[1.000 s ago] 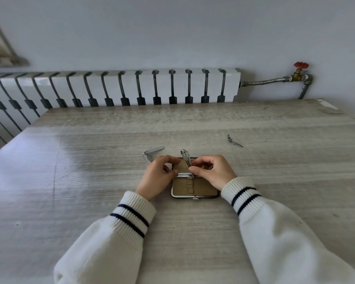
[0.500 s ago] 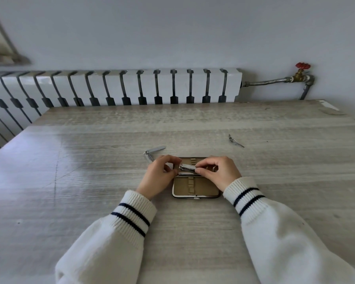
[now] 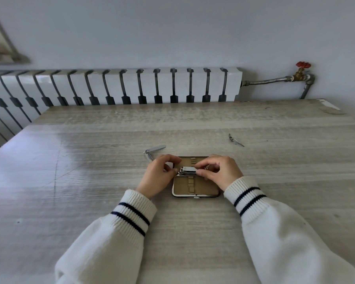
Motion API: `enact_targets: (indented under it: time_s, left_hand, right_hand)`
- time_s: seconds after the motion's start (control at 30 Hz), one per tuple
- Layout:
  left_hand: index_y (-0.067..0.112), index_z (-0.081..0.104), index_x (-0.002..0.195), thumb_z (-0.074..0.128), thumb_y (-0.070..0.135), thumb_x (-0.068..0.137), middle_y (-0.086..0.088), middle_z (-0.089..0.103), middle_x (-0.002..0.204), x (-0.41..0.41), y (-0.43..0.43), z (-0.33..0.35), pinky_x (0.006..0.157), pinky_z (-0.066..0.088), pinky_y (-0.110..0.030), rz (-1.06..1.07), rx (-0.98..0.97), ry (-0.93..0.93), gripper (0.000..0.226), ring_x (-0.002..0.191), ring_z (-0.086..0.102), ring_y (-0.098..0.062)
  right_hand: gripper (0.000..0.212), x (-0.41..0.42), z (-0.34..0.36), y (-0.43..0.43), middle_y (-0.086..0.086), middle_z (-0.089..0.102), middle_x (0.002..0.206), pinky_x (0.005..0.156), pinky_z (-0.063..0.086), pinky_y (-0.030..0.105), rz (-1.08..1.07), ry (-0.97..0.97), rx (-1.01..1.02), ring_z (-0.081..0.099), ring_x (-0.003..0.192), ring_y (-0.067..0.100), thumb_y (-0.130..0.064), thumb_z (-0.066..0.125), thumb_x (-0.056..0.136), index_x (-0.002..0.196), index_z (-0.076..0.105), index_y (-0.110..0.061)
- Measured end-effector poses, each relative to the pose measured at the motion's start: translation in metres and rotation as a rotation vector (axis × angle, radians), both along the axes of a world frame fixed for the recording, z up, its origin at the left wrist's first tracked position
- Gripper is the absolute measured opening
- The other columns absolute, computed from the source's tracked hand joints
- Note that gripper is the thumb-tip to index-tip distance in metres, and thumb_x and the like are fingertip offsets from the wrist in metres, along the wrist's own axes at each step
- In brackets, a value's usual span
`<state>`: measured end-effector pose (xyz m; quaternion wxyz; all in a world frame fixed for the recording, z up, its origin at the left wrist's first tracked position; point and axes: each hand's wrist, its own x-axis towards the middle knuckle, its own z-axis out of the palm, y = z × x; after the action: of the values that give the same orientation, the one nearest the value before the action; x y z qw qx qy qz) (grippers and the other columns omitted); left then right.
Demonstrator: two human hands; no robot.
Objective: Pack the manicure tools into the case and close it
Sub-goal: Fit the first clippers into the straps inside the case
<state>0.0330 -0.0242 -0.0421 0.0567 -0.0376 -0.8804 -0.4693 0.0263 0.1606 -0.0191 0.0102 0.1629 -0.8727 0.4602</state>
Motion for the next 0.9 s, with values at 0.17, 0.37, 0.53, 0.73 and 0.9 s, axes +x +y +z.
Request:
enact_targets:
  time_s: [0.17, 0.37, 0.53, 0.73, 0.9]
  left_hand:
    - [0.03, 0.058, 0.091, 0.06, 0.008, 0.079, 0.008, 0.062, 0.103, 0.001, 0.0, 0.001, 0.062, 0.038, -0.001, -0.005, -0.001, 0.005, 0.025, 0.068, 0.051, -0.002]
    - [0.028, 0.06, 0.094, 0.06, 0.01, 0.08, 0.007, 0.062, 0.105, 0.0012, -0.0001, 0.0001, 0.064, 0.04, -0.003, 0.0, 0.004, -0.005, 0.022, 0.07, 0.053, -0.005]
    - [0.03, 0.059, 0.094, 0.06, 0.011, 0.081, 0.007, 0.062, 0.107, 0.0011, -0.0004, 0.0008, 0.063, 0.041, -0.003, -0.009, 0.0, -0.009, 0.023, 0.072, 0.053, -0.003]
    - [0.029, 0.059, 0.093, 0.06, 0.008, 0.079, 0.006, 0.062, 0.107, 0.0015, -0.0005, 0.0008, 0.064, 0.039, -0.001, -0.009, -0.004, -0.004, 0.025, 0.072, 0.053, -0.004]
    - [0.03, 0.058, 0.092, 0.06, 0.008, 0.079, 0.006, 0.061, 0.106, 0.0011, -0.0003, 0.0014, 0.064, 0.038, -0.001, -0.009, -0.018, -0.002, 0.025, 0.07, 0.052, -0.002]
  right_hand:
    - [0.02, -0.0015, 0.0001, 0.0034, -0.005, 0.061, 0.08, 0.06, 0.039, 0.004, 0.044, 0.017, 0.075, 0.051, 0.064, 0.002, -0.013, 0.074, 0.068, 0.087, 0.071, -0.015]
    - [0.02, -0.002, 0.0006, 0.0044, -0.003, 0.061, 0.077, 0.059, 0.039, 0.005, 0.04, 0.051, 0.079, 0.053, 0.064, 0.009, -0.01, 0.073, 0.068, 0.088, 0.071, -0.011]
    - [0.015, -0.0014, 0.0002, 0.0056, -0.006, 0.063, 0.069, 0.062, 0.044, 0.01, -0.017, 0.039, -0.008, 0.059, 0.064, 0.01, -0.009, 0.074, 0.067, 0.082, 0.072, -0.011]
    - [0.011, 0.0017, 0.0026, 0.0053, -0.02, 0.061, 0.069, 0.061, 0.039, 0.0, 0.064, 0.026, 0.03, 0.055, 0.065, -0.013, -0.014, 0.074, 0.067, 0.078, 0.072, -0.016]
    - [0.01, 0.002, 0.0006, 0.0038, -0.012, 0.061, 0.071, 0.061, 0.04, 0.007, 0.117, 0.035, 0.092, 0.057, 0.069, 0.004, -0.013, 0.074, 0.068, 0.078, 0.072, -0.015]
